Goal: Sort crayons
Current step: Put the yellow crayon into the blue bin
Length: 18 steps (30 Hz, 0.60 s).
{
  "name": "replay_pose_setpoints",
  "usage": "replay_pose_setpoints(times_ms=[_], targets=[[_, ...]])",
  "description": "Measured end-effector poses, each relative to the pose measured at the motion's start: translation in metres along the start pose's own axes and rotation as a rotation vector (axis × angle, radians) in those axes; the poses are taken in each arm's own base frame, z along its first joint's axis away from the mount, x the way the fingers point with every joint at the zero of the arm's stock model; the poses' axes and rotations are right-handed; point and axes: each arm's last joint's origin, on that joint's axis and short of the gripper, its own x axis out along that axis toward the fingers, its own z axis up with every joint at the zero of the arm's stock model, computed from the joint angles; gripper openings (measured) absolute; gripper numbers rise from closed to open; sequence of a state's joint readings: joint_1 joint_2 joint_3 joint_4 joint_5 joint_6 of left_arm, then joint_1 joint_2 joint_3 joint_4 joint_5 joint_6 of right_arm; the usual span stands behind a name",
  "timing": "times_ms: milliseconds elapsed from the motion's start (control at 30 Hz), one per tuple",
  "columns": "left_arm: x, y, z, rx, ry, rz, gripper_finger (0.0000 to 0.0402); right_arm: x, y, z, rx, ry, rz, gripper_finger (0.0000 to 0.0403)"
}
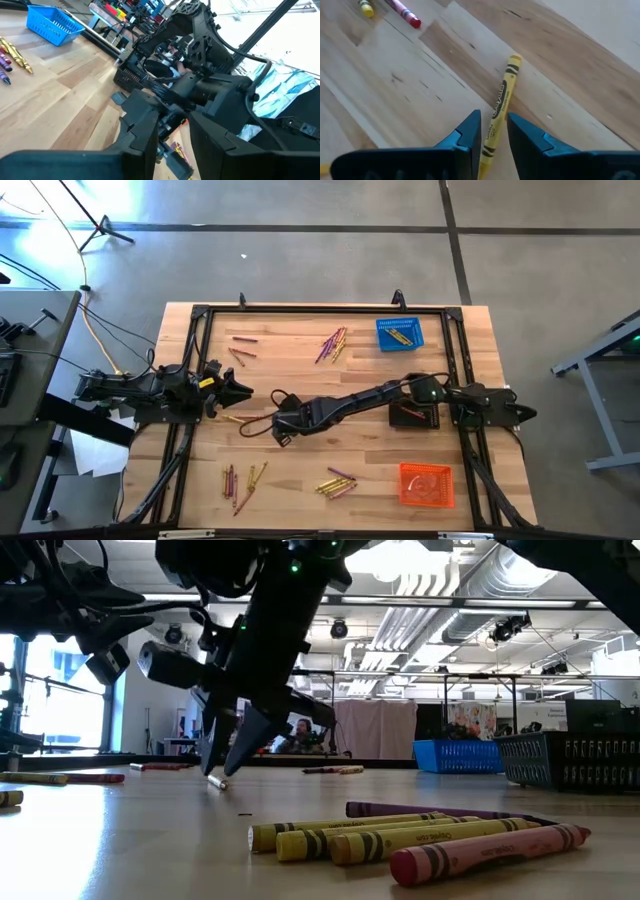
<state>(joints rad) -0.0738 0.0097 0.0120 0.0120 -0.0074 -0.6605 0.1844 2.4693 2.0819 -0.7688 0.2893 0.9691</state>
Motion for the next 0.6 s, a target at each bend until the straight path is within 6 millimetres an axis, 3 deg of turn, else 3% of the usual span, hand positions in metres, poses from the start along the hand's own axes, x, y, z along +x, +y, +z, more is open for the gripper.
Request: replay_pose_setpoints(times_ms=[400,600], targets=[[0.000,0.000,0.000,0.000,0.000,0.000,0.0099,0.012,-0.004,-0.006,-0.043,0.005,-0.065,0.0073],[0.000,0.000,0.000,0.000,0.000,0.000,0.0099,0.012,-0.005,-0.003,-0.136,-0.004,-0.060,0.0017]])
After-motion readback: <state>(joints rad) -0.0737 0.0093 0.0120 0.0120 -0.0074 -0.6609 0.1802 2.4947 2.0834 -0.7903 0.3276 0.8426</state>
